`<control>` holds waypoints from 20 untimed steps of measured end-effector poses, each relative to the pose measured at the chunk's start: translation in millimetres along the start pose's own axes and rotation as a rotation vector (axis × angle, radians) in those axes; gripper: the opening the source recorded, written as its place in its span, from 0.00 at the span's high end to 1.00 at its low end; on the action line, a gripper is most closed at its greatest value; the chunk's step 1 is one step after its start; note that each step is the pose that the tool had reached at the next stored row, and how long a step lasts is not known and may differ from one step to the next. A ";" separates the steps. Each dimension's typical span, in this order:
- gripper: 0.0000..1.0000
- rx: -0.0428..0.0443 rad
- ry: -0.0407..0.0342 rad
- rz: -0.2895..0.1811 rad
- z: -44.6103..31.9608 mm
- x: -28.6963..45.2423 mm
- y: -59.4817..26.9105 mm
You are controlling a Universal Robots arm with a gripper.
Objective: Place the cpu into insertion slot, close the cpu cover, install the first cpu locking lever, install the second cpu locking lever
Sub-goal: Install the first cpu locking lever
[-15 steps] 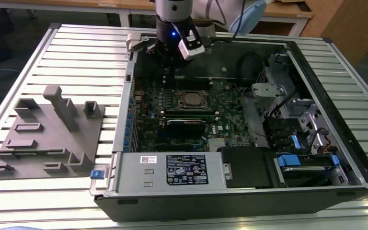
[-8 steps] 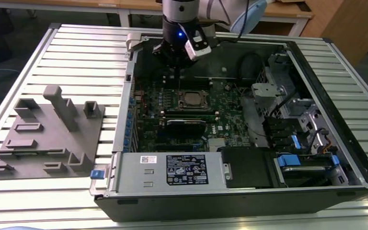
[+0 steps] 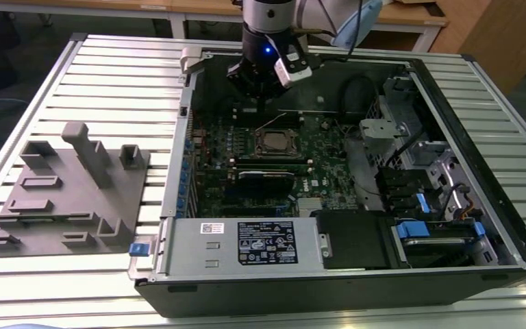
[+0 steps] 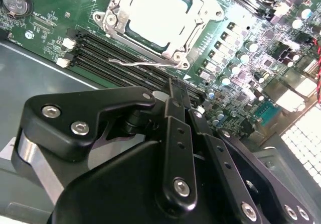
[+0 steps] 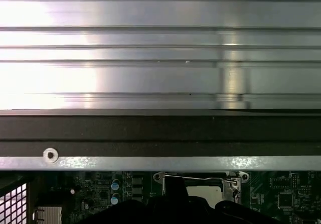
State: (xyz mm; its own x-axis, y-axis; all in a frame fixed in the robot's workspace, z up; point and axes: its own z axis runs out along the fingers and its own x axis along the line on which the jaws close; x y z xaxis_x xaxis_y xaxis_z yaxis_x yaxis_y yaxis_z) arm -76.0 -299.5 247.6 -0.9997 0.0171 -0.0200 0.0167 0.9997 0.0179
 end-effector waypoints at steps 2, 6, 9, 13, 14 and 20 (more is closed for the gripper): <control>0.89 -0.0001 0.0000 0.000 0.0 0.0 0.0; 0.89 -0.0002 -0.0001 0.000 1.3 -1.3 0.1; 0.89 0.0001 -0.0001 0.000 3.6 -3.6 0.1; 0.89 0.0013 -0.0001 0.000 6.7 -8.2 0.1; 0.89 0.0016 0.0000 0.000 7.5 -9.6 0.1; 0.89 0.0017 -0.0001 0.005 11.8 -16.4 0.1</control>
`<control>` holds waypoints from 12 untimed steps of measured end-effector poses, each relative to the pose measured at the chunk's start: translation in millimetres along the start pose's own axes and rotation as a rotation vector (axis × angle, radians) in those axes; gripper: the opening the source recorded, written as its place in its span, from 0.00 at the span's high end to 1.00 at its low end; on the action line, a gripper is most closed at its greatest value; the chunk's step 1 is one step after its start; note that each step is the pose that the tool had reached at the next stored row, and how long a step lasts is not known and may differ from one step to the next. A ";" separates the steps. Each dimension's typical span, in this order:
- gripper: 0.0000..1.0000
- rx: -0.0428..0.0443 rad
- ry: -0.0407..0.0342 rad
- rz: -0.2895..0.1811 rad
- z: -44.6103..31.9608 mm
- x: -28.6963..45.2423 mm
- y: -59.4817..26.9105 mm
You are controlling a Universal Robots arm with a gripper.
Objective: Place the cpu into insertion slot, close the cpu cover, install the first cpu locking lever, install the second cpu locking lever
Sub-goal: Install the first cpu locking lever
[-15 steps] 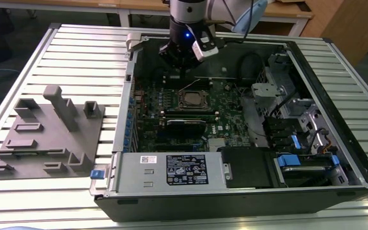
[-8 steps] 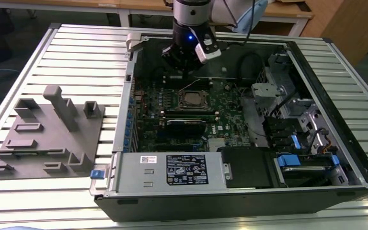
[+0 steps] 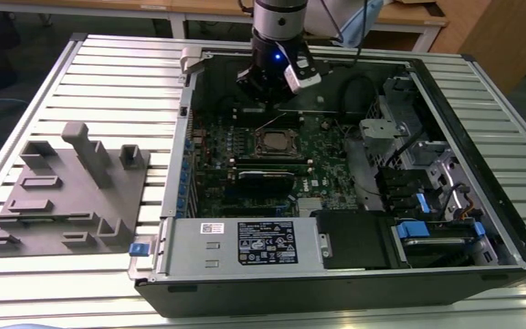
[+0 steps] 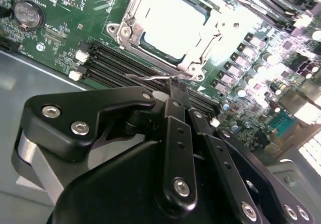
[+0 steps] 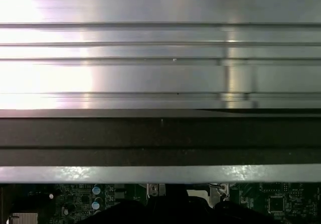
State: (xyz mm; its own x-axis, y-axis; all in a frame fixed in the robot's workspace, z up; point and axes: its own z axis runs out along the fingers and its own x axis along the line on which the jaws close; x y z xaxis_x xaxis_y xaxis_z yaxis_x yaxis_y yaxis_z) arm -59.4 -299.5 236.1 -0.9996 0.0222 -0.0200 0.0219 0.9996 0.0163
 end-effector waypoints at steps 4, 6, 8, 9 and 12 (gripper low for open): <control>0.89 0.0000 -0.0001 0.003 4.9 -1.9 0.0; 0.89 0.0001 -0.0001 0.005 6.9 -2.5 0.0; 0.89 0.0000 -0.0002 0.006 8.2 -3.1 0.0; 0.89 0.0001 -0.0002 0.007 8.6 -3.6 0.0; 0.89 0.0001 -0.0003 0.009 9.4 -4.7 0.3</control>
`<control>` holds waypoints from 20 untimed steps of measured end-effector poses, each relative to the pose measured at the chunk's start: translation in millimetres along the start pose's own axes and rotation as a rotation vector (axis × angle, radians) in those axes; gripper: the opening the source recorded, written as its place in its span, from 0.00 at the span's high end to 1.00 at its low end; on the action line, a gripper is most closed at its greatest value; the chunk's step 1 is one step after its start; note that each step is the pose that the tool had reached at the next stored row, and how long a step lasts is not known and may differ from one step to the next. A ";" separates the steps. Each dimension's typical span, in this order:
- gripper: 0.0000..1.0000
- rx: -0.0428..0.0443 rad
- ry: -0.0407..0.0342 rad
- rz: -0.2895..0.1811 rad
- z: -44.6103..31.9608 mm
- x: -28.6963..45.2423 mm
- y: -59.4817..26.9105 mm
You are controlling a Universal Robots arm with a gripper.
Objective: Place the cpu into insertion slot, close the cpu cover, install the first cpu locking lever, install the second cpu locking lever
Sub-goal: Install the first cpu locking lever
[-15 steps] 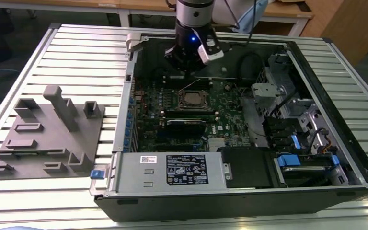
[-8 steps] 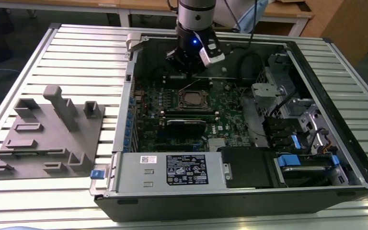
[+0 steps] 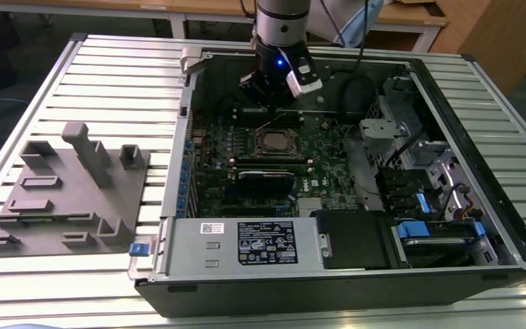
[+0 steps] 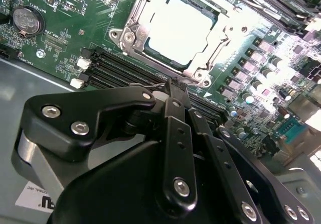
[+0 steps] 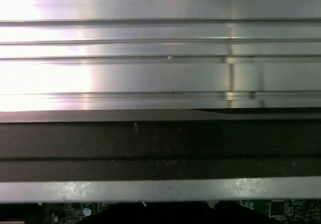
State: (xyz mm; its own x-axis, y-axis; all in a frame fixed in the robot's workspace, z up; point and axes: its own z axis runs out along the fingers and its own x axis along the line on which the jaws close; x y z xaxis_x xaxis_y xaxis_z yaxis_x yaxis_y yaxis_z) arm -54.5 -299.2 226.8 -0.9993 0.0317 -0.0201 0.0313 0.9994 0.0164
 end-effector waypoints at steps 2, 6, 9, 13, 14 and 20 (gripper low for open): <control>0.89 0.0001 0.0000 0.000 0.3 -0.2 0.9; 0.89 0.0001 0.0001 0.000 0.7 -0.2 3.9; 0.89 -0.0001 0.0000 0.000 1.3 -1.3 4.9; 0.89 0.0002 0.0000 0.000 2.9 -4.9 5.0; 0.89 0.0002 0.0000 0.000 3.4 -5.8 5.1; 0.89 0.0004 0.0001 0.001 7.5 -11.1 5.2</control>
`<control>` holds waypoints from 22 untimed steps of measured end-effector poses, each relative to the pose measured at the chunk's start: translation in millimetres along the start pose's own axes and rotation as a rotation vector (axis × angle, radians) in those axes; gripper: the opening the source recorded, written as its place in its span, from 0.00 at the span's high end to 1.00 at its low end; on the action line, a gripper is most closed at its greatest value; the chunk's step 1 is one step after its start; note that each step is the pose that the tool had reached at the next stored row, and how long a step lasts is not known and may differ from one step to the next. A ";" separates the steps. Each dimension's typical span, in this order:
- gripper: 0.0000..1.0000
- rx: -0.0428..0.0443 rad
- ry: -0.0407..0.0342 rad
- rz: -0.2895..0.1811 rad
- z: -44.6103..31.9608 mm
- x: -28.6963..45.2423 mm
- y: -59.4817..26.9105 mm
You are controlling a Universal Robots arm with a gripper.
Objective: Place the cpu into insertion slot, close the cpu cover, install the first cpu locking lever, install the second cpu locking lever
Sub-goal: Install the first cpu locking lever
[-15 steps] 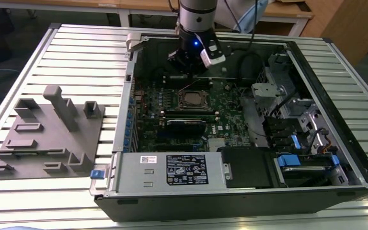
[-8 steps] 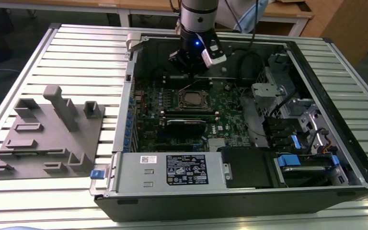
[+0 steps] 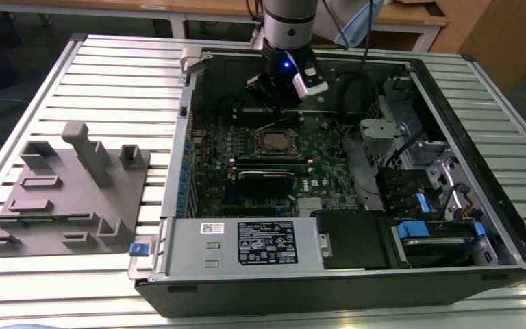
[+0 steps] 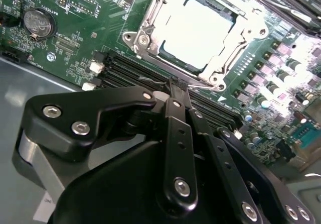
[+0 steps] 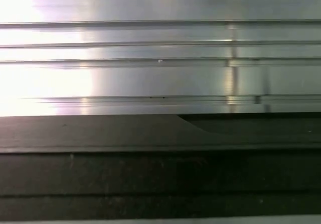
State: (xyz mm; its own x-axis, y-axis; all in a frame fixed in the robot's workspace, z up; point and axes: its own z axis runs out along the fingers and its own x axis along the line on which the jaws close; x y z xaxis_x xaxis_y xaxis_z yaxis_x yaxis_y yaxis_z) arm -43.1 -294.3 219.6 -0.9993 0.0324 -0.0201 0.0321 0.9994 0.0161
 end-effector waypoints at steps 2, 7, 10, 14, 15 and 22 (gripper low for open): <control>0.89 0.0000 0.0000 0.000 1.7 -1.3 0.0; 0.89 0.0003 0.0000 0.000 6.5 -3.7 0.0; 0.89 0.0015 0.0000 0.000 8.5 -4.4 0.1; 0.89 0.0016 -0.0001 0.000 10.3 -5.5 0.3; 0.89 0.0018 0.0000 0.000 10.7 -6.1 0.4; 0.89 0.0042 -0.0001 0.000 12.2 -8.5 2.1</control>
State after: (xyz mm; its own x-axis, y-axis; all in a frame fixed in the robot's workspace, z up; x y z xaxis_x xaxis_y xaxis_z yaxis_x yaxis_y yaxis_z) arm -34.3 -292.3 207.7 -0.9993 0.0326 -0.0202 0.0323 0.9994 0.0118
